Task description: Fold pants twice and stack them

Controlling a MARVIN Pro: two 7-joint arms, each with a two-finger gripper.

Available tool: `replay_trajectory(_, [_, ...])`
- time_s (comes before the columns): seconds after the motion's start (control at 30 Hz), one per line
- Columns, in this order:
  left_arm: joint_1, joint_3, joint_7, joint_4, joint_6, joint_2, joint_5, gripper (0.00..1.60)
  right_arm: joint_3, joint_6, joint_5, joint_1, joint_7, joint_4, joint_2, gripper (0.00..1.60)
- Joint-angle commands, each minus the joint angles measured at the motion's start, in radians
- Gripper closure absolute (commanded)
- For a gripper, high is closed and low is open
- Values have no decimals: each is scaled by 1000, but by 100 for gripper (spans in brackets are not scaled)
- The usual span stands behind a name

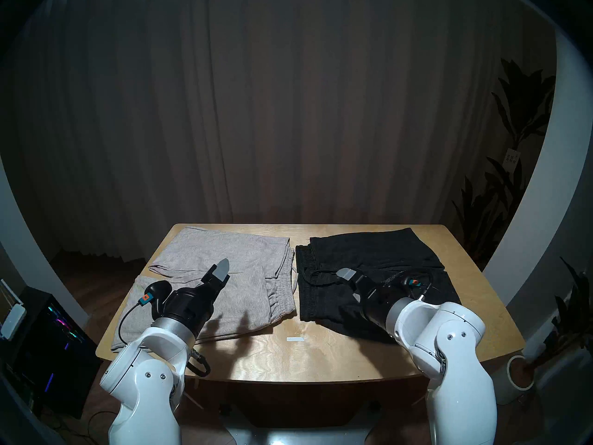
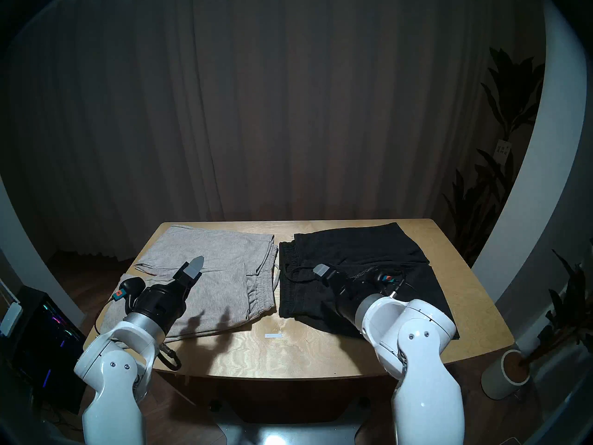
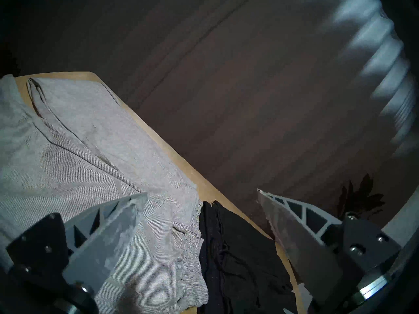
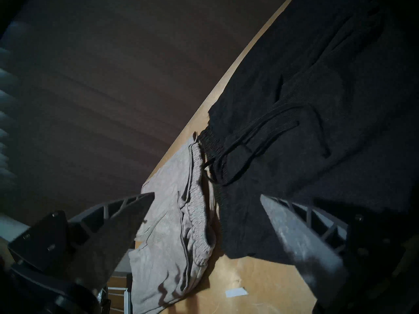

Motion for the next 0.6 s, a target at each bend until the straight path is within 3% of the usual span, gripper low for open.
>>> replay_trajectory(0.0, [116, -69, -28, -78, -115, -73, -50, 0, -53, -6, -20, 38, 43, 25, 8, 0])
replay_trajectory(0.23, [178, -131, -3, -80, -186, -125, -160, 0, -88, -43, -2, 52, 63, 62, 8, 0])
replay_trajectory(0.4, [161, -169, -1, -19, -186, -142, -313, 0, -126, -95, 27, 43, 101, 86, 21, 0])
replay_trajectory(0.57, [131, -204, -41, 51, -178, -146, -385, 0, -145, -118, 74, 30, 169, 113, 31, 0])
